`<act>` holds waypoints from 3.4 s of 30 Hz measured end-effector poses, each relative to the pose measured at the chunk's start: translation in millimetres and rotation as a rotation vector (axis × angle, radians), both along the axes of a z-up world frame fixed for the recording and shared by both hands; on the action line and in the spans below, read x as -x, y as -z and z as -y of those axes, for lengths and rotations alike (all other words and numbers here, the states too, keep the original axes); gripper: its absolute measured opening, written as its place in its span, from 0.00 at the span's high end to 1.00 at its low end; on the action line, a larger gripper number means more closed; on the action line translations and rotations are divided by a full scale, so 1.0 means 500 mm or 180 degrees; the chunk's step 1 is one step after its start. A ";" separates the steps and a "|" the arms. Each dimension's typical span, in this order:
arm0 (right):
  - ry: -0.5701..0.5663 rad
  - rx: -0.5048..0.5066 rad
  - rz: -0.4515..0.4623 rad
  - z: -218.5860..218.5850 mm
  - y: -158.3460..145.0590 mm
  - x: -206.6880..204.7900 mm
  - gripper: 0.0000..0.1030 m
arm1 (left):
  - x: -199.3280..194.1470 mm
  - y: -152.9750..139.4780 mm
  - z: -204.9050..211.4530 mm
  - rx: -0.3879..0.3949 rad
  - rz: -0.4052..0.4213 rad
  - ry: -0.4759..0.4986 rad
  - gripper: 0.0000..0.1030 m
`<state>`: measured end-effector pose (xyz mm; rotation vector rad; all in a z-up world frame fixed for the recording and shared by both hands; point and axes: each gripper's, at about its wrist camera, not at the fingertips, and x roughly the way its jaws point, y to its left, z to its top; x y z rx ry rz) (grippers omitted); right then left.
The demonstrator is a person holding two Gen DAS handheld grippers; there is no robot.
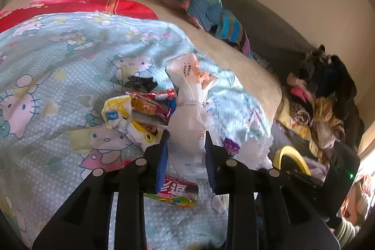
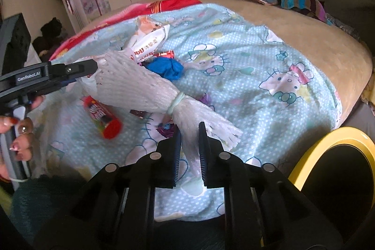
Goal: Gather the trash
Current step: 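Grasp the white plastic bag with the left tool while the right tool grasps the large white mesh sleeve, then carry the white bag and mesh sleeve over the yellow bin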
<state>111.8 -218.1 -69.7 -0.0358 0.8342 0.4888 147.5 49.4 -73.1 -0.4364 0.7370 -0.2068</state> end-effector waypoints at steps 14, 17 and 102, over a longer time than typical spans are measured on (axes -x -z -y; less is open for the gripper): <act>0.0140 -0.0199 0.0232 0.029 -0.060 0.038 0.90 | 0.053 -0.074 -0.022 0.0174 0.0341 -0.0154 0.76; 0.0168 -0.0230 0.0292 0.036 -0.074 0.047 0.90 | 0.063 -0.097 -0.016 0.0156 0.0423 -0.0134 0.76; 0.1695 -0.0247 0.0262 0.477 -0.087 0.087 0.90 | 0.153 -0.112 0.423 -0.0445 0.0448 0.1569 0.75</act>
